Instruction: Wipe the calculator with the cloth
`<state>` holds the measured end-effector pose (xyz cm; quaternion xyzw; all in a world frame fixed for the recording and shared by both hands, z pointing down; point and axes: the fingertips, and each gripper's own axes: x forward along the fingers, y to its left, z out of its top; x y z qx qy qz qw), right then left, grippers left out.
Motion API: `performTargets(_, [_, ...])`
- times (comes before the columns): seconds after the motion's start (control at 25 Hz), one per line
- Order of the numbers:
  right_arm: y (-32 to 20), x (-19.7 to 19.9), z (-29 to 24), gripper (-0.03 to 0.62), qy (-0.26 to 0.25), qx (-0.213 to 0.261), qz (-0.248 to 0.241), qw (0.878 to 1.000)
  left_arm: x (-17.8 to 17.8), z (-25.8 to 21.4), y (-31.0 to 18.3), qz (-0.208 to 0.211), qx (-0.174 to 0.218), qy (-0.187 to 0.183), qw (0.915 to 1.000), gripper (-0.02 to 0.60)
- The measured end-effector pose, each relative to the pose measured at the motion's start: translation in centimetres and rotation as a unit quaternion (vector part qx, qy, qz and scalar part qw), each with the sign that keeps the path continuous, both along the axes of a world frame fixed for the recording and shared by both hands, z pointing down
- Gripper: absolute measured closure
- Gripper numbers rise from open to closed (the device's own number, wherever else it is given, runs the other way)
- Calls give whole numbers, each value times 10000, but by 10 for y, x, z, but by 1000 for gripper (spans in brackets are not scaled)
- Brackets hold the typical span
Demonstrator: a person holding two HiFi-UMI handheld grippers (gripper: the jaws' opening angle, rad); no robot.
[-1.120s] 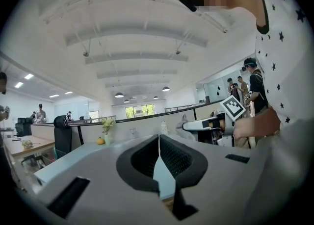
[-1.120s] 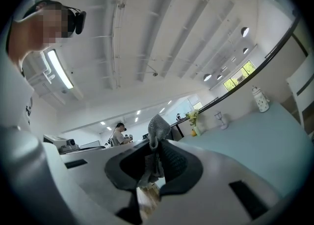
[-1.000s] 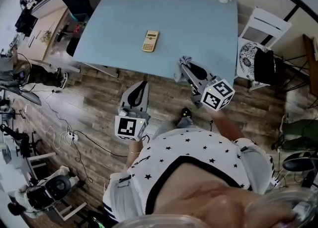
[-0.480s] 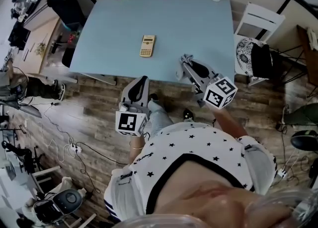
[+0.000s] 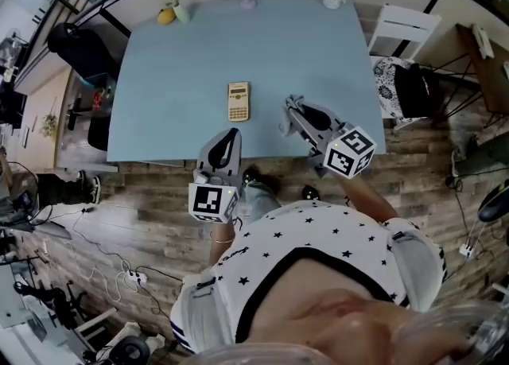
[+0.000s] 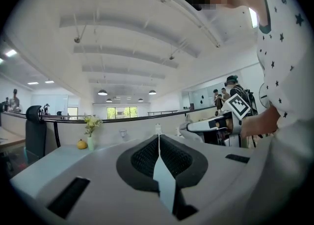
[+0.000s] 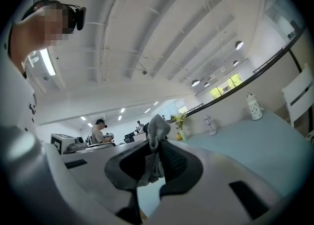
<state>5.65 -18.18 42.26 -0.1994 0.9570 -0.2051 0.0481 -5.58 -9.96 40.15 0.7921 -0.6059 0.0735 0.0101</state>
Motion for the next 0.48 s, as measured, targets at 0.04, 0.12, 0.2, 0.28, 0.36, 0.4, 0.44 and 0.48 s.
performTargets(0.04, [-4,-6,0,543,27,-1,69,10000,-9,0,-6,37,7,-24,10000,551])
performTargets(0.12, [-13,-19,-1,543,80,3,196,9998,-26,1,-19,121,14,-14,9999,551])
performTargets(0.2, [-22,-31,-2,543,136,15,300,9995,-40,1,-32,240,23,67,9997,551])
performTargets(0.28, [-29,-44,-4,543,195,34,394,9990,-52,1,-44,364,33,141,9992,551])
performTargets(0.36, [-35,-55,-5,543,235,45,492,9985,-63,0,-55,492,61,174,9986,551])
performTargets(0.4, [-38,-59,-4,543,251,48,542,9982,-66,0,-60,561,79,176,9982,551])
performTargets(0.44, [-40,-62,-4,543,269,49,594,9979,-69,0,-64,630,94,174,9978,551])
performTargets(0.48, [-42,-66,-3,543,288,48,646,9975,-72,0,-68,693,104,174,9974,551])
